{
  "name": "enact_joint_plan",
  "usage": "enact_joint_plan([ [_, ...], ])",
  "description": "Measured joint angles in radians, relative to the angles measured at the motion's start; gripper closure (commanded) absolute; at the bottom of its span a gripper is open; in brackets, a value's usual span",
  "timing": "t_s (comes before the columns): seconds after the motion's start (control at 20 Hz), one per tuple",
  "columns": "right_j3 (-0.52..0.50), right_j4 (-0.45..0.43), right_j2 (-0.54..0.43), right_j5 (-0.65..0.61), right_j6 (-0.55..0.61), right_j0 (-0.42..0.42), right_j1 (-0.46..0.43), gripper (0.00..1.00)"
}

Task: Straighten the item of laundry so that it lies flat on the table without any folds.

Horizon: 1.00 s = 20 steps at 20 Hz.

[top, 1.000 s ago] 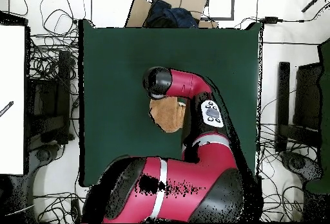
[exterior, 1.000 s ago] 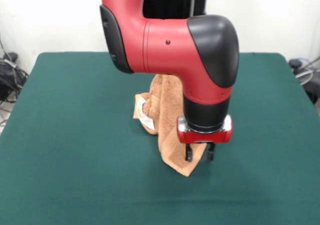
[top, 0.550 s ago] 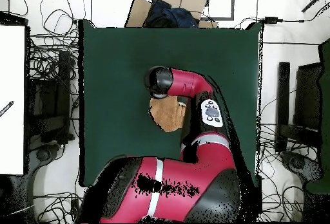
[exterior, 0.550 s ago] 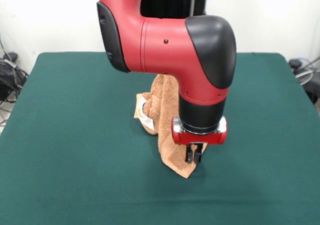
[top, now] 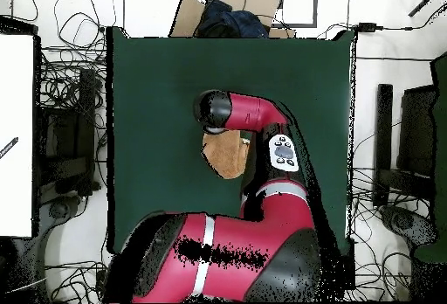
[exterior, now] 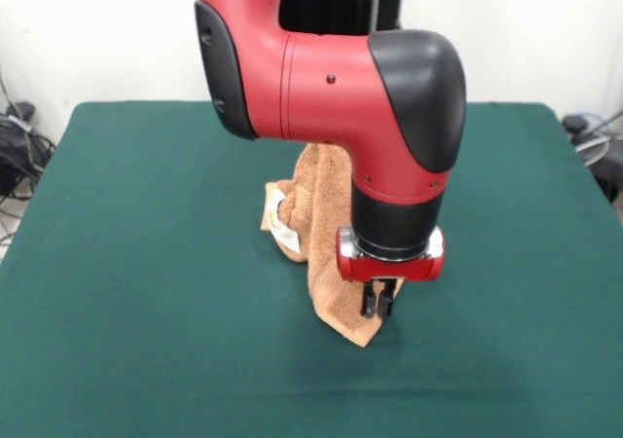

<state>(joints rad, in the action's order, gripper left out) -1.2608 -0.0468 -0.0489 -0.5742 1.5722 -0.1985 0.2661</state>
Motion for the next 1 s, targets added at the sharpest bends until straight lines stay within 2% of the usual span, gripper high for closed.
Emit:
enact_joint_plan([
  [0.25, -0.04, 0.0, -0.004, 0.011, 0.0, -0.004, 0.029, 1.0],
  [0.55, -0.138, 0.007, -0.011, 0.012, 0.0, -0.023, 0.122, 1.0],
  [1.0, -0.199, 0.021, -0.011, 0.012, 0.0, -0.049, 0.206, 1.0],
])
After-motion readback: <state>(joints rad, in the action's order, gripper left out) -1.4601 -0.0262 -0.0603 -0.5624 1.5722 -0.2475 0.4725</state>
